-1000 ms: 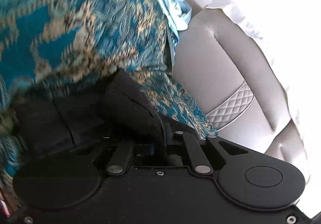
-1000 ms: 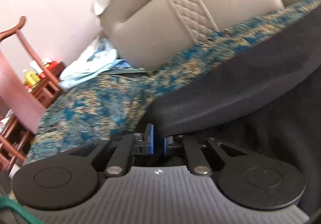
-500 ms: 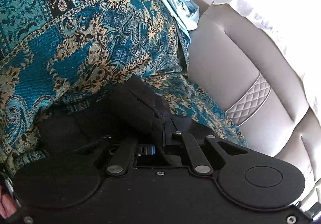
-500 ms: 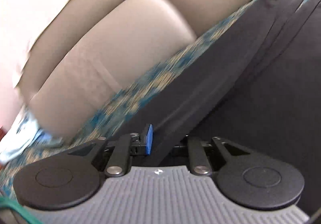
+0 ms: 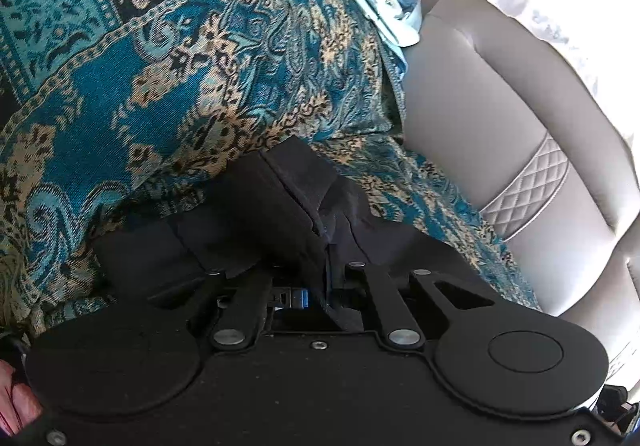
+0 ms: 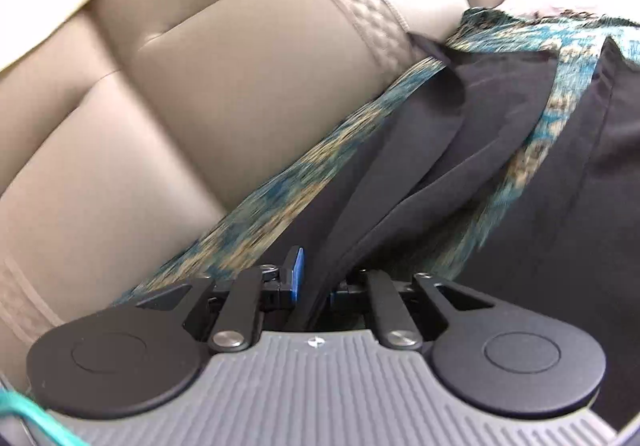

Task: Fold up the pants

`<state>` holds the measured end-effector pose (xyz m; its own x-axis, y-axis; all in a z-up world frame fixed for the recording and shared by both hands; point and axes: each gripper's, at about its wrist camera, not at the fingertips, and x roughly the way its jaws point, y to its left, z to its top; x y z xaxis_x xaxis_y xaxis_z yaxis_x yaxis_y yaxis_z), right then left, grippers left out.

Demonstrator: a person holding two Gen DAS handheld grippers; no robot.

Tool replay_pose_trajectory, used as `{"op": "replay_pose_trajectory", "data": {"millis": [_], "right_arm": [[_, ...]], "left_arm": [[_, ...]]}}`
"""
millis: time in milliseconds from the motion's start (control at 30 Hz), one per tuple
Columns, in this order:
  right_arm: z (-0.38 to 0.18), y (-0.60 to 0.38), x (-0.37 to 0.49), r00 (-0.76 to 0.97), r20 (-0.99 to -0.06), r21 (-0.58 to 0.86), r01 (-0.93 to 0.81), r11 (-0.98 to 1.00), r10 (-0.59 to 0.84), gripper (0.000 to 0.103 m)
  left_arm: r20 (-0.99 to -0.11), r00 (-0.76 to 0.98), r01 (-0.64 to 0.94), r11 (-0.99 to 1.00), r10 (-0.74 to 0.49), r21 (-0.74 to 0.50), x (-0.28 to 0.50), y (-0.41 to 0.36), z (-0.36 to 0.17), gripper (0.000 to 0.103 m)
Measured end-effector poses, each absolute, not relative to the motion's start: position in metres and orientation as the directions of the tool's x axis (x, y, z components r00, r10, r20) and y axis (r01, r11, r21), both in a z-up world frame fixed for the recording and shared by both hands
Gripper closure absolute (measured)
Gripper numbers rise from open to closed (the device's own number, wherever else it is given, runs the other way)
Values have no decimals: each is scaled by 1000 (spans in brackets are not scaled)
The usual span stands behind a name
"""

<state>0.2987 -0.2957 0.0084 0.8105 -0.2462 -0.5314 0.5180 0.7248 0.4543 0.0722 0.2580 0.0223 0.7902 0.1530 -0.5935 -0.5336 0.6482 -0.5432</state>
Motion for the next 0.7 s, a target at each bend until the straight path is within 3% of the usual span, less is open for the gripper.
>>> {"op": "replay_pose_trajectory", "data": {"millis": [633, 700], "right_arm": [[4, -479, 369, 736, -593, 503, 655, 564, -326, 70], [6, -495, 373, 732, -607, 518, 660, 545, -309, 79]], "left_arm": [[-659, 715, -637, 606, 233, -476, 91, 257, 12, 93], [-664, 708, -644, 606, 242, -467, 95, 256, 14, 93]]}}
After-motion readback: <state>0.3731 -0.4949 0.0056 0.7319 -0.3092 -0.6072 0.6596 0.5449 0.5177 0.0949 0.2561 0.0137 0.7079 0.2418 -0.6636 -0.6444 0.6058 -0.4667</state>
